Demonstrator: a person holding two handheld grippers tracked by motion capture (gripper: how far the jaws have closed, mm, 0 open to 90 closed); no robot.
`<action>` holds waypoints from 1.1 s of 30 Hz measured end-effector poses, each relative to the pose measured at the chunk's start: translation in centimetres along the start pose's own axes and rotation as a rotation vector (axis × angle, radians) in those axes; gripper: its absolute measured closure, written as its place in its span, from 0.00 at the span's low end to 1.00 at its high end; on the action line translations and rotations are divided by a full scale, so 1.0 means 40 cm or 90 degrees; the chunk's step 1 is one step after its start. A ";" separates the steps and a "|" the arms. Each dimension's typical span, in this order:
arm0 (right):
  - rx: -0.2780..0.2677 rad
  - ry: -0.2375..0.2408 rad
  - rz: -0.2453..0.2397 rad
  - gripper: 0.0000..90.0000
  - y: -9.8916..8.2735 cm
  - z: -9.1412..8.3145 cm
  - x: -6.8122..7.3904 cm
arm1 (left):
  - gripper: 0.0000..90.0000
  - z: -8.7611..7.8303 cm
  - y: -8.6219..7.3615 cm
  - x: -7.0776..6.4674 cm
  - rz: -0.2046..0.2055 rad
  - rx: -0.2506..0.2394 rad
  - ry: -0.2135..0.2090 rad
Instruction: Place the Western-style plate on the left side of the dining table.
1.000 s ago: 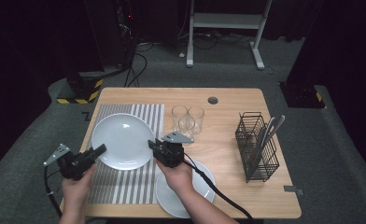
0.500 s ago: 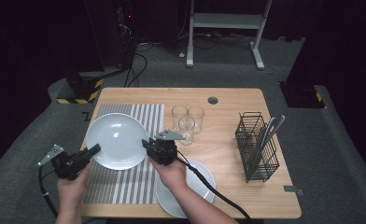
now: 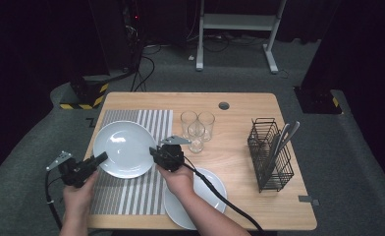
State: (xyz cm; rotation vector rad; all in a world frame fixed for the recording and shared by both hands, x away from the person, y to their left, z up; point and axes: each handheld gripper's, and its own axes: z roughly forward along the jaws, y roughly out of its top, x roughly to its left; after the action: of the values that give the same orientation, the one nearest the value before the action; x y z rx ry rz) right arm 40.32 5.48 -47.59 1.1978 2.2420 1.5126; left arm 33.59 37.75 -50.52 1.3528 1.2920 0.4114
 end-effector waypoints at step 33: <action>0.049 -0.029 0.008 0.82 -0.016 0.079 -0.021 | 0.73 0.062 -0.029 0.064 -0.028 0.066 0.026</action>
State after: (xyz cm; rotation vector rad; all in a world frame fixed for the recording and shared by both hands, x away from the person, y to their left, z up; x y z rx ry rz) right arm 42.31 6.98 -49.82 1.2562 2.2858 1.4005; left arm 36.01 38.40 -53.32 1.4059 1.3915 0.3467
